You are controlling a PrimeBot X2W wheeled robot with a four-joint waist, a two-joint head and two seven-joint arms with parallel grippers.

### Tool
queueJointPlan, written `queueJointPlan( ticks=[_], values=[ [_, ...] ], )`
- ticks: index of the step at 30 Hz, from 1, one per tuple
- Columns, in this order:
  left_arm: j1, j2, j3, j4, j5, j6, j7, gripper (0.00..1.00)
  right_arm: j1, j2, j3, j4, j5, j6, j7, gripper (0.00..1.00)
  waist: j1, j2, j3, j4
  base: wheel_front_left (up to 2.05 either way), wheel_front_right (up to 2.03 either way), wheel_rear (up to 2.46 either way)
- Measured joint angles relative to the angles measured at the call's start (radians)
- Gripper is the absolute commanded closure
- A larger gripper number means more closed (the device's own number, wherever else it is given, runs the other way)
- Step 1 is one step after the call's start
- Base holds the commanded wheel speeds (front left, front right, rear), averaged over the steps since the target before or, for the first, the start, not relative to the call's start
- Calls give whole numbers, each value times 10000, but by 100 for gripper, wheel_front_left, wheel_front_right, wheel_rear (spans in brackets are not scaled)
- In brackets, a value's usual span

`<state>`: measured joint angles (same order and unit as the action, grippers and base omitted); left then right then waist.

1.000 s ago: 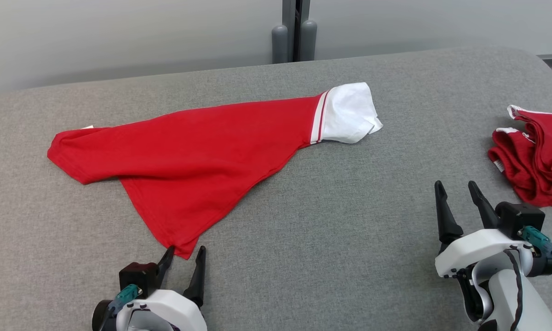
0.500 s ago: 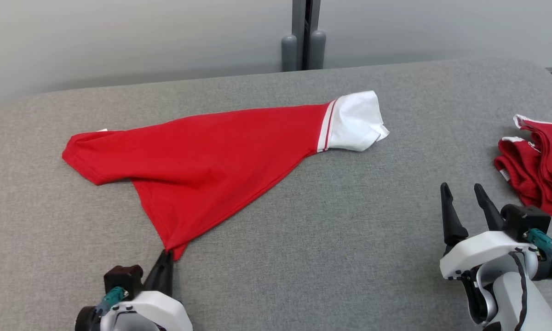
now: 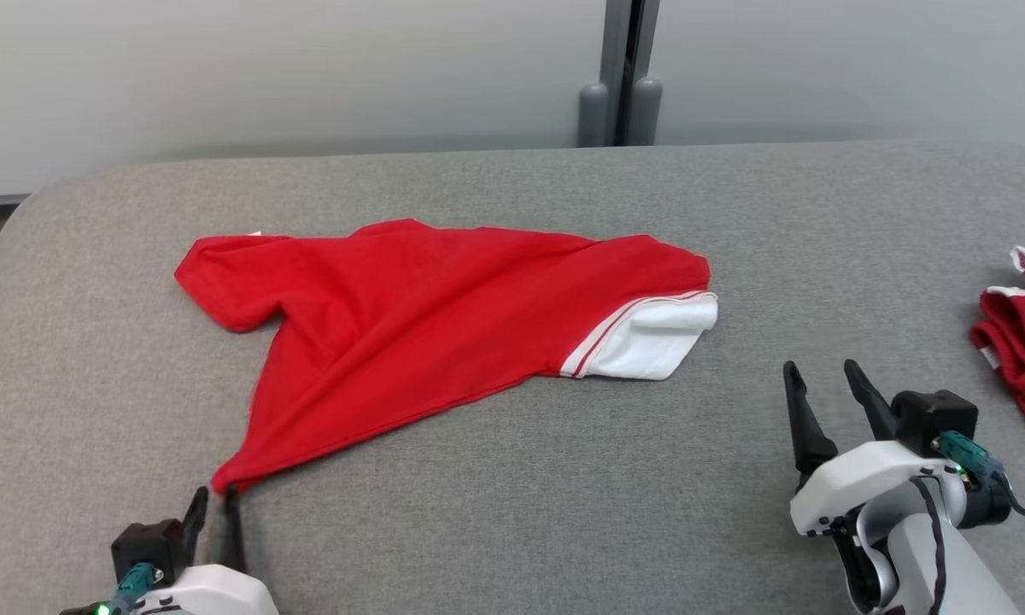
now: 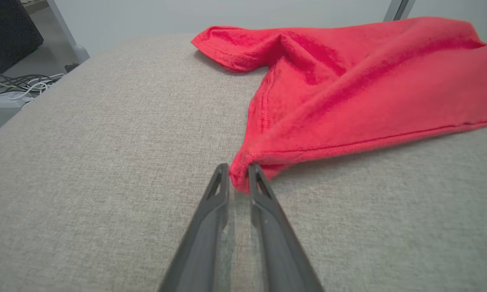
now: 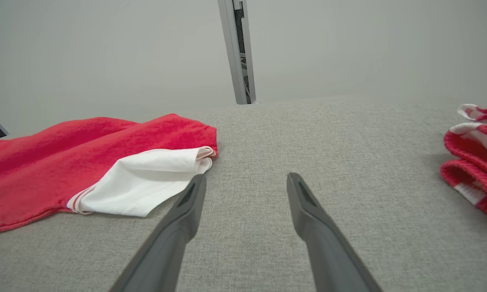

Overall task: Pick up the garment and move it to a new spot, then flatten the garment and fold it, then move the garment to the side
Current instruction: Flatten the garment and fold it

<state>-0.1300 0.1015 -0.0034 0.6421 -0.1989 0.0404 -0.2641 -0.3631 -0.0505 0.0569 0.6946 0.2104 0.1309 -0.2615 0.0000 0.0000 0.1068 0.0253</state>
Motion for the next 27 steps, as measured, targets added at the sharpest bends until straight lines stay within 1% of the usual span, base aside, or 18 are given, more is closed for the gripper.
queueJointPlan(
  ticks=[4,9,14,19,21,22,23,27],
  values=[
    [-20,-263,-130,44,165,-144,0,0,-447,4,401,531,23,0,-2,0,0,0,243,254,0,0,0],
    [-185,-453,-464,29,326,-320,0,0,-993,13,775,1185,219,0,-2,0,0,0,626,661,0,0,0],
    [-394,-506,-784,-151,414,-456,0,0,-1445,27,677,1670,606,0,-2,0,0,0,995,1137,0,0,0],
    [-483,-510,-867,-257,259,-497,0,0,-1721,15,479,2153,627,0,0,1,0,0,1224,1471,0,0,0],
    [-579,-518,-947,-313,157,-525,0,0,-1845,29,460,2324,614,0,-2,51,0,0,1326,1563,0,0,0],
    [-625,-518,-961,-341,125,-525,0,0,-1900,23,468,2359,612,0,-4,83,1,0,1370,1586,0,0,0],
    [-642,-518,-978,-397,125,-523,0,0,-1958,17,497,2399,612,0,-8,100,1,0,1406,1592,0,0,0],
    [-649,-520,-991,-522,115,-472,0,0,-2012,40,508,2324,673,0,-29,100,0,0,1445,1459,0,0,0]
  ],
)
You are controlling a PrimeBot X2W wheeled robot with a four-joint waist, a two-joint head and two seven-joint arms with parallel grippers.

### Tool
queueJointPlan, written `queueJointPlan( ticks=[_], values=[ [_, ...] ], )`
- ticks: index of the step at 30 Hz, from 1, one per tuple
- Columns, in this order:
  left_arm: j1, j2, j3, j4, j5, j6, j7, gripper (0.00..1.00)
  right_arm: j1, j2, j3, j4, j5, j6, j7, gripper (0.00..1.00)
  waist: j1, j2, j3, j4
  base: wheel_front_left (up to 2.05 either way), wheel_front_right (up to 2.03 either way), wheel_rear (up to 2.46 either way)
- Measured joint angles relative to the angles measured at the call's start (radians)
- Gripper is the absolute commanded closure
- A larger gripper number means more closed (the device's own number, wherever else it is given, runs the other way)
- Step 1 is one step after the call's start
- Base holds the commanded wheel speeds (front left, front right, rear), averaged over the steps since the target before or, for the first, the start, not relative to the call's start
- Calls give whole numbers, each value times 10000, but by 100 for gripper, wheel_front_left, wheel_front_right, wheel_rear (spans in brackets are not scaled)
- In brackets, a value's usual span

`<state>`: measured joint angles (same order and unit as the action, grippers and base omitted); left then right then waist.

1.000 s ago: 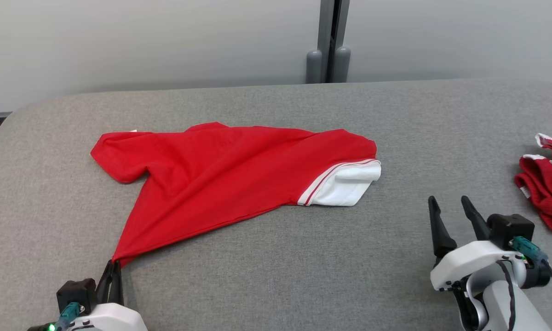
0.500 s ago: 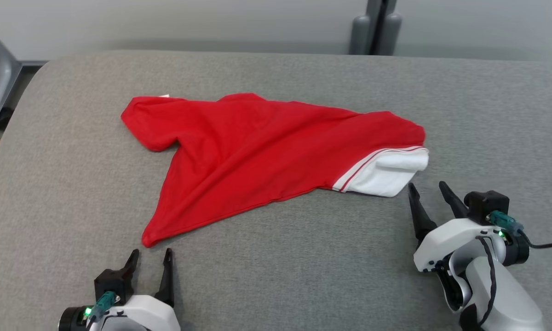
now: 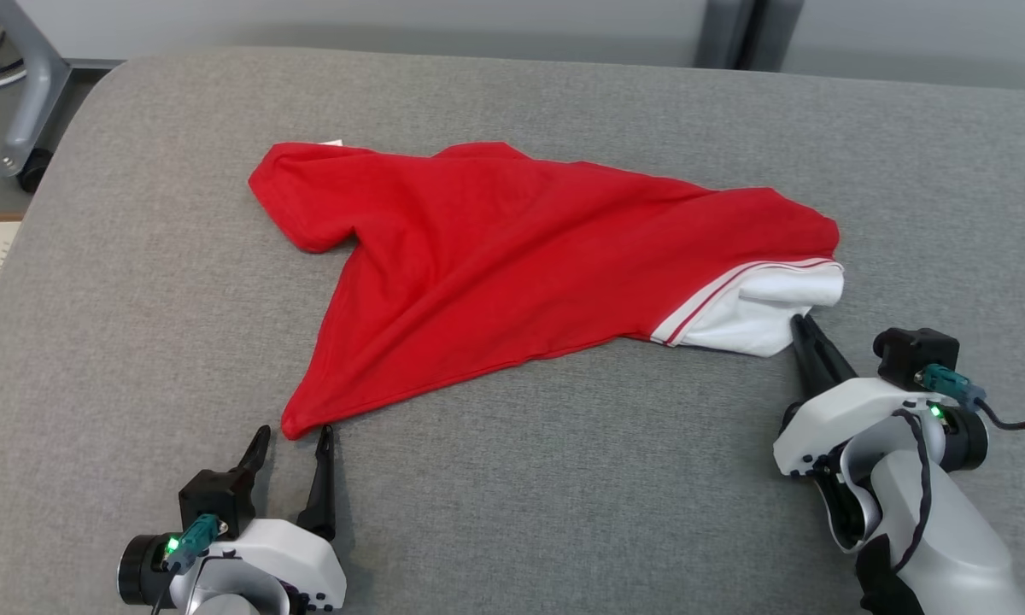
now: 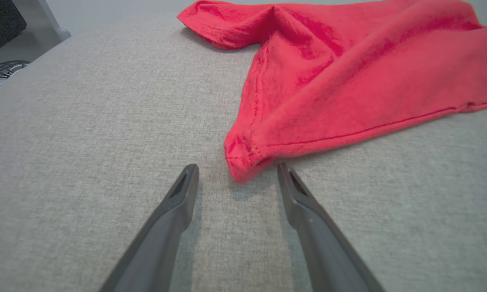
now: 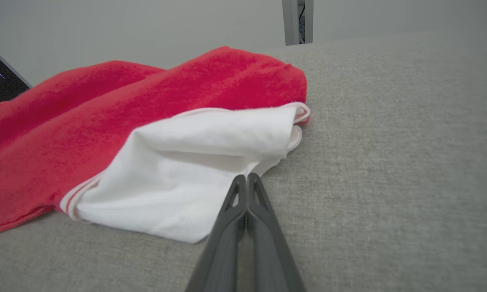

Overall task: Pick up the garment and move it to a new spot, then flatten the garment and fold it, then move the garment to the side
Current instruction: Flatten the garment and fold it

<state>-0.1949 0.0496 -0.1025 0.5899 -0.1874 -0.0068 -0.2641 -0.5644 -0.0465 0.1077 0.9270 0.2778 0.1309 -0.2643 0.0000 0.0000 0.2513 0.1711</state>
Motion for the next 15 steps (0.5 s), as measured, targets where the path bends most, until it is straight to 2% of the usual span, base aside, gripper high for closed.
queueJointPlan(
  ticks=[5,14,15],
  values=[
    [28,-4,52,-115,21,4,0,0,422,-2,-77,-876,255,0,0,100,0,0,-183,-401,0,0,0],
    [574,-13,226,59,15,82,0,0,2344,-19,309,-2608,965,0,-2,100,0,0,-1077,-1535,0,0,0],
    [638,-13,276,81,19,88,0,0,2537,-6,380,-2673,1045,0,0,62,0,0,-1180,-1677,0,0,0]
  ],
)
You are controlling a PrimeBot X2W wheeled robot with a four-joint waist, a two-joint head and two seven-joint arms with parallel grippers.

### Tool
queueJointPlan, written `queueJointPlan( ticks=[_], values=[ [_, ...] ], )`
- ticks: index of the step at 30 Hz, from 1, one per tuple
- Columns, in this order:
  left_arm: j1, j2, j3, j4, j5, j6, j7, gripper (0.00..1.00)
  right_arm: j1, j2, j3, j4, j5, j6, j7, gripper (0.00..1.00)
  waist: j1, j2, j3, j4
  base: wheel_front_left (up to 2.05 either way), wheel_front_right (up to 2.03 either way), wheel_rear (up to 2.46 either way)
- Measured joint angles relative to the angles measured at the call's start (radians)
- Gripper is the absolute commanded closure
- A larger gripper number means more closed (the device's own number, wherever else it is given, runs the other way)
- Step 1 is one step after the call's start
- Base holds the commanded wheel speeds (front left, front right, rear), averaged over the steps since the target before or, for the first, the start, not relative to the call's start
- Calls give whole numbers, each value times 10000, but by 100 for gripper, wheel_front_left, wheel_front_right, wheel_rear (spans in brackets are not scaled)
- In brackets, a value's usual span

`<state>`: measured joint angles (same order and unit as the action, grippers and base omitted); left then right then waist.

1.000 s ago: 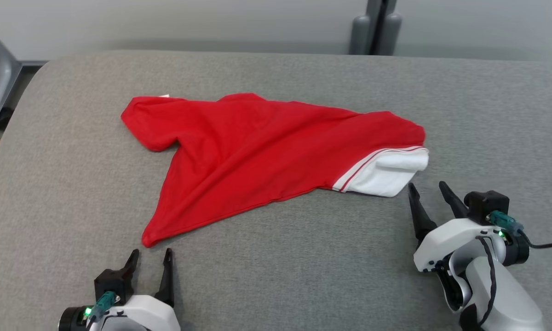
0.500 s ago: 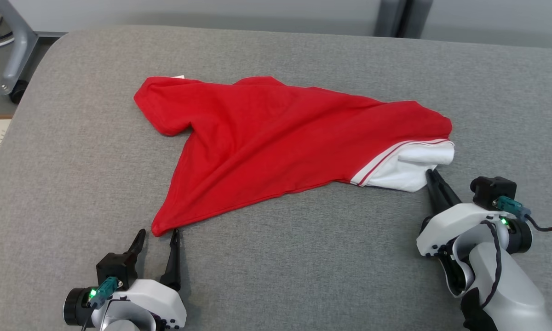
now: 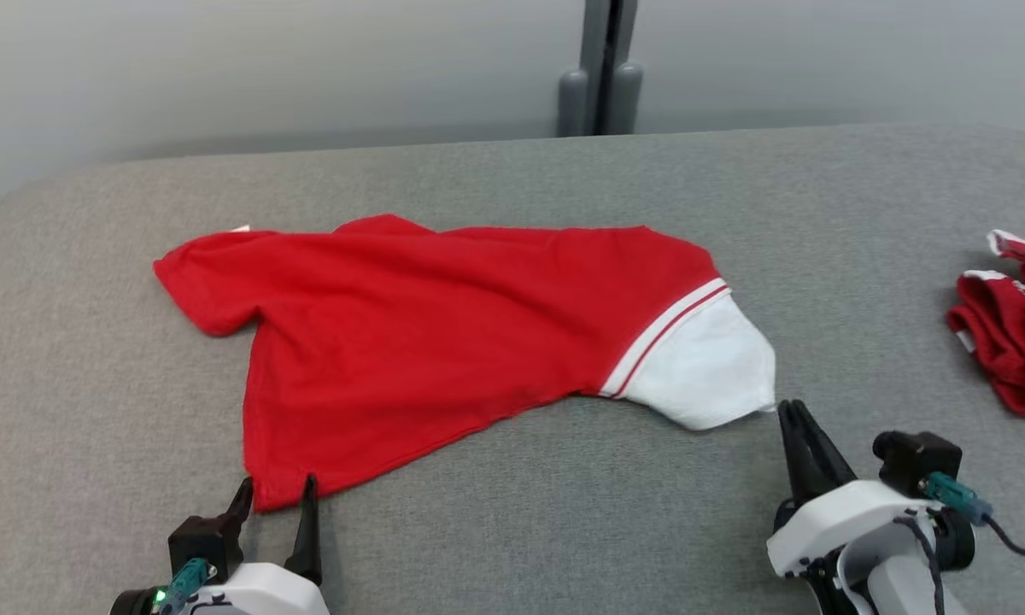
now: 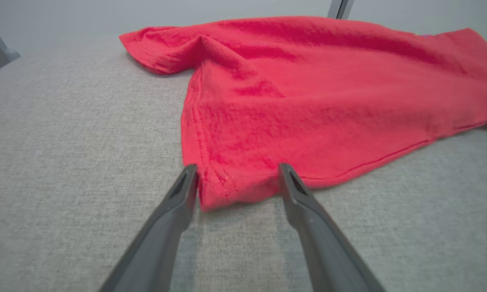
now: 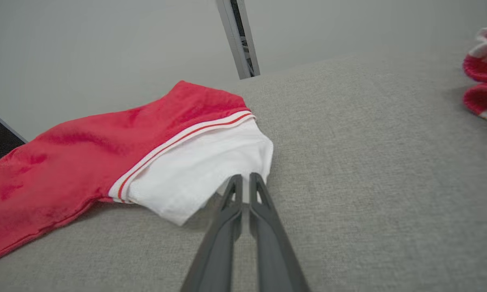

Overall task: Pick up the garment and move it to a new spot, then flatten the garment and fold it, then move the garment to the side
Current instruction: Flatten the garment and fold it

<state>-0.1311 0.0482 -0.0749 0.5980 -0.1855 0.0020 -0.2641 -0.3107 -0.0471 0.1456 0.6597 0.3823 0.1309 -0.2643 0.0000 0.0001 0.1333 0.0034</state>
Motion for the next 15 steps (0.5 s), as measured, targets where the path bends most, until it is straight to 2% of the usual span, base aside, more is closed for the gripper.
queueJointPlan(
  ticks=[1,6,15],
  values=[
    [58,0,50,31,4,36,0,0,183,-6,100,-48,84,-2,0,0,0,0,-104,-140,0,0,0],
    [311,4,343,50,69,146,0,0,797,-6,128,-522,286,-2,0,0,0,0,-602,-673,0,0,0],
    [1044,4,1055,-568,418,341,0,0,1233,-17,-821,-1979,-1277,-2,0,0,0,0,-1156,-985,0,0,0]
  ],
)
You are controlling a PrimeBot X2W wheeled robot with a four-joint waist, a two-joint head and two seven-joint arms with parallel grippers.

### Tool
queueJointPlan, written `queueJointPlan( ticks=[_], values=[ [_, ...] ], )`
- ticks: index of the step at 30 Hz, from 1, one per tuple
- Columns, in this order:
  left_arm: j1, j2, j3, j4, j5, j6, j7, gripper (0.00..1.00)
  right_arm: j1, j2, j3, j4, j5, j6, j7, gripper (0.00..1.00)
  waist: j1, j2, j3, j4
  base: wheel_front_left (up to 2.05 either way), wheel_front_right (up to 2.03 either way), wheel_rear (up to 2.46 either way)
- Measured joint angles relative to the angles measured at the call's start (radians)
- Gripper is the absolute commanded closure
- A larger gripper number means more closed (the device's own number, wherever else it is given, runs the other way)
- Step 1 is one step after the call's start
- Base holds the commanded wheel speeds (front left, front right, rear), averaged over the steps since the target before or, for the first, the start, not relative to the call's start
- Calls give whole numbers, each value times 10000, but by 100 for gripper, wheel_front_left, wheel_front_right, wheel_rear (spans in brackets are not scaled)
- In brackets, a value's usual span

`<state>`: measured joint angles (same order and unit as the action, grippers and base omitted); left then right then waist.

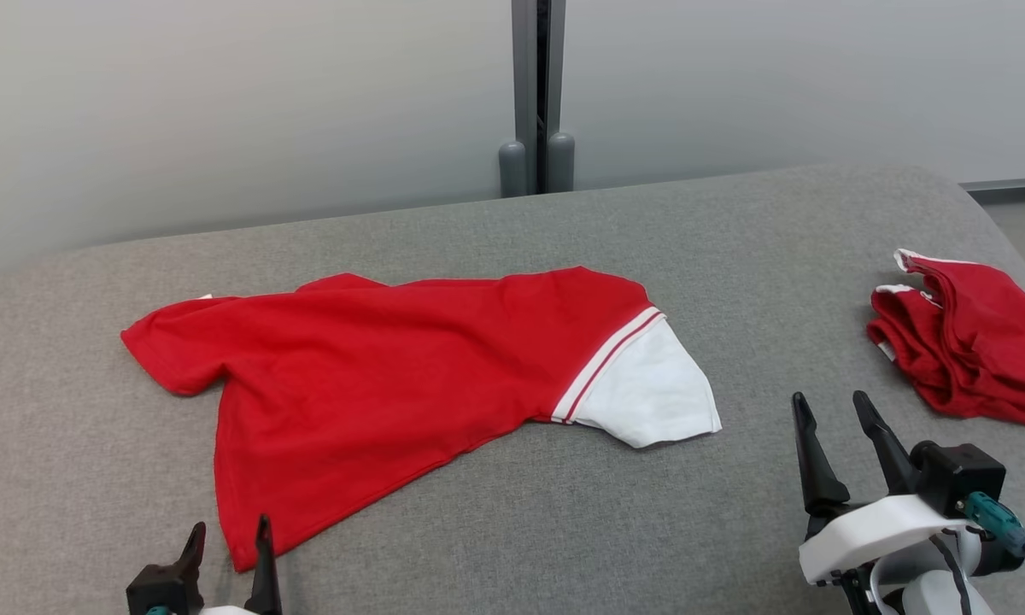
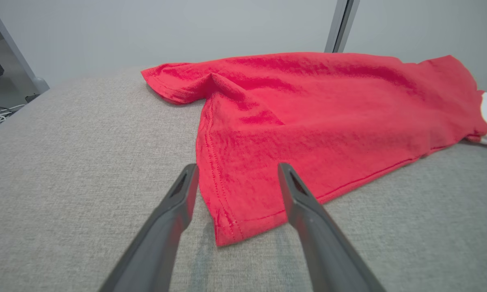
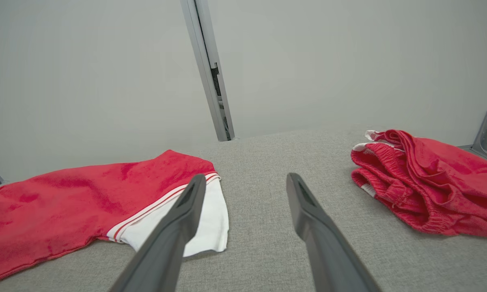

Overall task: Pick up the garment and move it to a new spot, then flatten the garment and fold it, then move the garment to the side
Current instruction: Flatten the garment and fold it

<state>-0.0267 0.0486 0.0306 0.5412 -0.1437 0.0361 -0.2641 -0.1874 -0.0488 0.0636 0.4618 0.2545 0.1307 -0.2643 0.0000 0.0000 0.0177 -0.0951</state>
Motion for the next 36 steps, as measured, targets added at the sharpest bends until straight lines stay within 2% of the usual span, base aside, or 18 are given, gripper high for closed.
queueJointPlan(
  ticks=[8,17,25,35,36],
  values=[
    [464,0,368,-230,115,-84,0,0,427,6,-40,-378,-688,0,0,0,1,0,-346,233,0,0,0],
    [823,4,368,-527,40,-123,0,0,726,8,81,-376,-872,2,0,0,0,0,-498,356,0,0,0],
    [475,-4,-182,-316,-529,-190,0,0,624,19,337,67,-1319,2,0,0,1,0,-62,517,0,0,0],
    [-490,8,-748,644,-1776,-261,0,0,-467,17,412,844,-1363,2,0,0,0,0,1092,655,0,0,0],
    [-549,2,-769,719,-1870,-247,0,5,-548,13,378,886,-1369,2,0,0,0,0,1180,665,0,0,0]
  ],
)
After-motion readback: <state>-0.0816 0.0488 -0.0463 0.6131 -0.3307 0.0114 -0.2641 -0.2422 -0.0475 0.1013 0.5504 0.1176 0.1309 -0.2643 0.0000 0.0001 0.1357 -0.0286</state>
